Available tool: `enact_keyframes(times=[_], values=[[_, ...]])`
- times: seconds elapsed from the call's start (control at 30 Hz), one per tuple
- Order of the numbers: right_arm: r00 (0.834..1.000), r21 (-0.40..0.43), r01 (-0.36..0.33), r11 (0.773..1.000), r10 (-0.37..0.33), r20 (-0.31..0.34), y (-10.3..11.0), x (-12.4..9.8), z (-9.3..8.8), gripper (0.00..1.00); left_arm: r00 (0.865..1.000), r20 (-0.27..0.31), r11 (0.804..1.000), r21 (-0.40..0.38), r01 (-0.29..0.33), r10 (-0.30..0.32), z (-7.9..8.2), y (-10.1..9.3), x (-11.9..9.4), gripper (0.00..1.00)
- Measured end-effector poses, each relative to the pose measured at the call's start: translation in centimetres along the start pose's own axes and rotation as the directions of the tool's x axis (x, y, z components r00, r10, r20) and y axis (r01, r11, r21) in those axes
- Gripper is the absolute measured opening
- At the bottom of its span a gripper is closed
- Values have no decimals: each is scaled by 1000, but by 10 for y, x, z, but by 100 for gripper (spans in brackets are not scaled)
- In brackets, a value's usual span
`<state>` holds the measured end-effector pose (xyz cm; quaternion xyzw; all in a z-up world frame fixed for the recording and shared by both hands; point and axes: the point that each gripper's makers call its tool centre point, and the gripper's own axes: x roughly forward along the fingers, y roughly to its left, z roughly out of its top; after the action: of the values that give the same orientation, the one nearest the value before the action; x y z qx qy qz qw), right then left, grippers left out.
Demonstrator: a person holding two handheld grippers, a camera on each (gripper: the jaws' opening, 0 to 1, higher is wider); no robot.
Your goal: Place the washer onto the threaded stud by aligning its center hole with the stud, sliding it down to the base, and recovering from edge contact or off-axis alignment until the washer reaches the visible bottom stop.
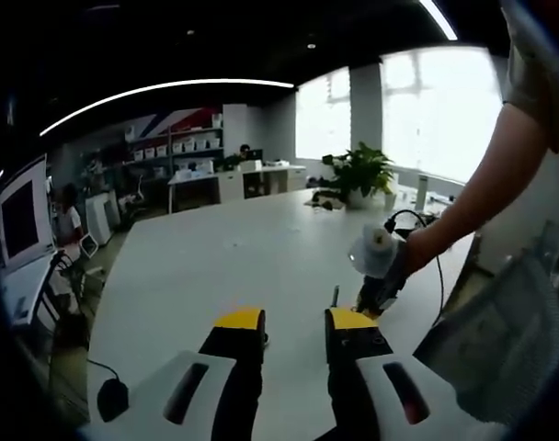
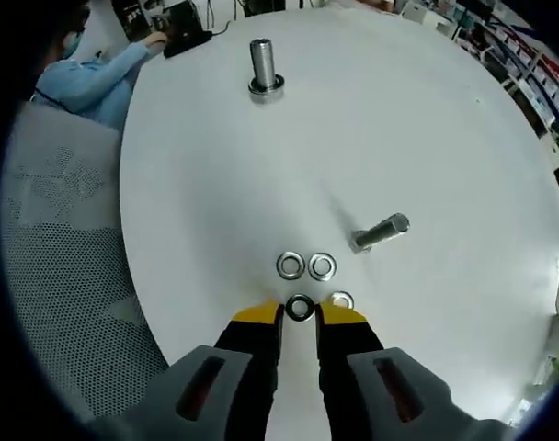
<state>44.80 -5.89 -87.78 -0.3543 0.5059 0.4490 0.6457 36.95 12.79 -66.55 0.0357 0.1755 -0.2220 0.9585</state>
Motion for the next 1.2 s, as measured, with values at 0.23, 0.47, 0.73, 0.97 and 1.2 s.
enact_keyframes(times=[0.23,0.47,0.73,0.97,1.2], values=[[1000,-10,-12,1000,12,-27,-1,0,-1,17,1000,-1,1000,-7,3,-3,0,0,0,23],[997,-25,-20,999,18,-70,-1,2,0,17,1000,-3,1000,-10,-1,1,-1,1,0,22],[996,-35,-29,999,25,-90,-3,2,0,17,1000,-7,1000,-13,-5,5,-2,3,0,22],[993,-36,-29,999,24,-118,-2,3,1,17,1000,-7,1000,-27,-11,11,-2,5,-1,21],[990,-44,-21,999,14,-141,-2,2,1,18,1000,-7,999,-35,-9,9,-2,5,-1,20]])
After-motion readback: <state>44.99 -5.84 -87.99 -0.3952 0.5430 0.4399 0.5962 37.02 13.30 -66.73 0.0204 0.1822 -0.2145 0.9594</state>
